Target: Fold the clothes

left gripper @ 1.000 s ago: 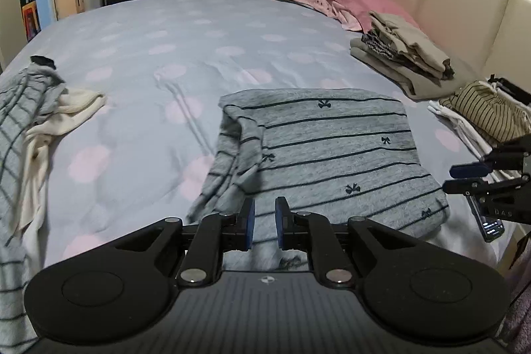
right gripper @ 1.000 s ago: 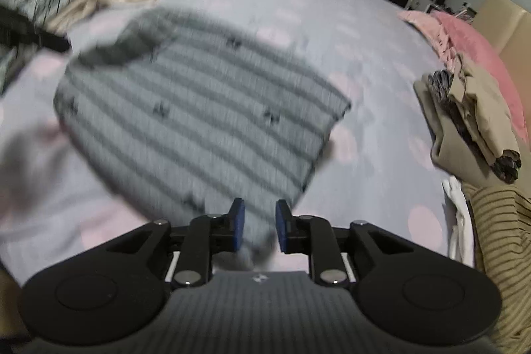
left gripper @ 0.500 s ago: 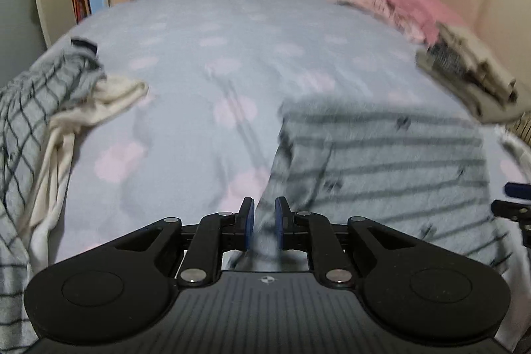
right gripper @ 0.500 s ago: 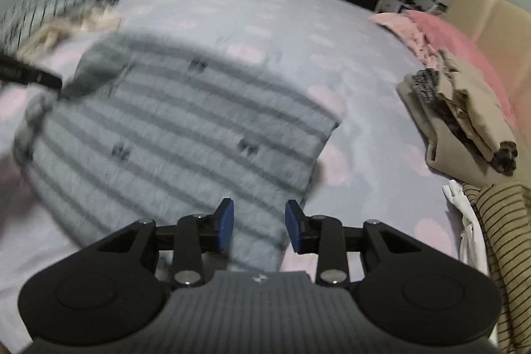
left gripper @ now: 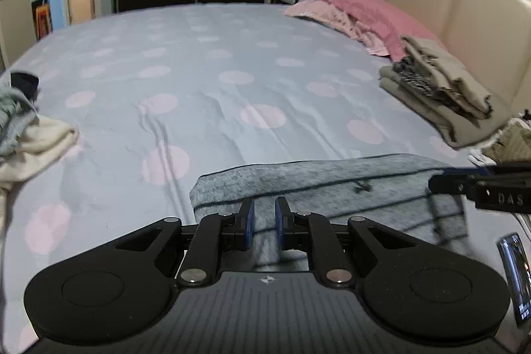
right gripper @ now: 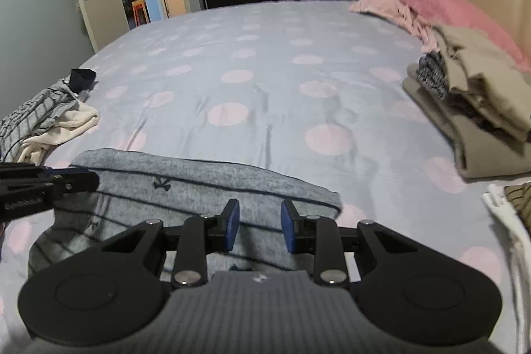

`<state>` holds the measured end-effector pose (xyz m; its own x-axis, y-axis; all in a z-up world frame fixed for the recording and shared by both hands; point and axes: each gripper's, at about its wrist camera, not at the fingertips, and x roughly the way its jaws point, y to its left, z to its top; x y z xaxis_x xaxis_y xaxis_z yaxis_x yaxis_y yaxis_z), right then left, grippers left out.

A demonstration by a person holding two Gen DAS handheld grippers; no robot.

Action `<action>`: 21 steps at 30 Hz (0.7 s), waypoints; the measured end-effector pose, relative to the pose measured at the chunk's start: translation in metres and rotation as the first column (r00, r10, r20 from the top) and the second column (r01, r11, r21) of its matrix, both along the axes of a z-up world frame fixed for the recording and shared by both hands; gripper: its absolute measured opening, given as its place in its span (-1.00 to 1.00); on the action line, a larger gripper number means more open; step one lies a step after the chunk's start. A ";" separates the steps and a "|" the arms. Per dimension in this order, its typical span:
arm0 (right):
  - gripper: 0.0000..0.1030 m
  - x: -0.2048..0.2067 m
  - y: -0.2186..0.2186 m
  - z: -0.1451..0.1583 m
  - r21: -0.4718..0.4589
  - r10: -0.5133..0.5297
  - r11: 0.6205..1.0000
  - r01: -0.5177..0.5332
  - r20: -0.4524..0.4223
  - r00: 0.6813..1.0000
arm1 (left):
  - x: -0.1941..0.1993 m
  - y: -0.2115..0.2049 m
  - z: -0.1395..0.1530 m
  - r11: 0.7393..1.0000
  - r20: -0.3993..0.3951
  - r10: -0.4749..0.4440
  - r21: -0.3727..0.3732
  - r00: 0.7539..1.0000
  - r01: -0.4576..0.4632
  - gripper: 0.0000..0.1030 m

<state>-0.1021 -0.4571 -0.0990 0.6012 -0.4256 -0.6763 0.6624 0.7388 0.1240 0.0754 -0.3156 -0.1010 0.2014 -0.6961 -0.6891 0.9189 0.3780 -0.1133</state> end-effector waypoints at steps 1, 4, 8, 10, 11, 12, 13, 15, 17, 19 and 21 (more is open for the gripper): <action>-0.42 0.004 -0.004 -0.004 0.014 -0.006 1.000 0.007 -0.008 1.000 | 0.004 -0.005 -0.005 1.000 -0.010 0.002 0.008 1.000 -0.002 -0.79; -0.42 0.013 -0.017 -0.018 0.067 -0.027 0.997 0.029 -0.026 0.999 | 0.015 -0.019 -0.019 0.999 -0.038 0.010 0.031 0.999 -0.008 -0.80; -0.42 0.021 -0.034 -0.036 0.146 -0.051 0.988 0.058 -0.052 0.997 | 0.028 -0.035 -0.034 0.998 -0.080 0.017 0.057 0.997 -0.013 -0.79; -0.42 0.024 -0.040 -0.045 0.179 -0.062 0.981 0.071 -0.055 0.997 | 0.031 -0.038 -0.039 0.998 -0.095 0.021 0.065 0.995 -0.015 -0.80; -0.42 0.025 -0.043 -0.049 0.194 -0.068 0.978 0.078 -0.055 0.996 | 0.033 -0.040 -0.040 0.997 -0.099 0.020 0.070 0.995 -0.014 -0.80; -0.42 0.025 -0.045 -0.050 0.203 -0.072 0.976 0.082 -0.055 0.996 | 0.033 -0.042 -0.040 0.997 -0.100 0.021 0.073 0.995 -0.014 -0.79; -0.42 0.026 -0.045 -0.050 0.207 -0.073 0.975 0.083 -0.056 0.996 | 0.033 -0.043 -0.039 0.997 -0.101 0.023 0.076 0.995 -0.016 -0.79; -0.42 0.026 -0.046 -0.050 0.210 -0.075 0.974 0.086 -0.060 0.995 | 0.030 -0.043 -0.036 0.997 -0.087 0.023 0.081 0.996 -0.016 -0.79; -0.41 0.026 -0.042 -0.046 0.196 -0.076 0.977 0.087 -0.065 0.995 | 0.024 -0.038 -0.028 0.997 -0.059 0.021 0.078 0.998 -0.017 -0.79; -0.38 0.025 -0.039 -0.040 0.178 -0.077 0.980 0.087 -0.061 0.995 | 0.018 -0.028 -0.019 0.998 -0.048 0.029 0.064 0.998 -0.026 -0.75; -0.19 0.020 -0.034 -0.031 0.157 -0.079 0.984 0.087 -0.055 0.995 | 0.013 -0.016 -0.010 0.998 -0.042 0.042 0.053 0.998 -0.039 -0.57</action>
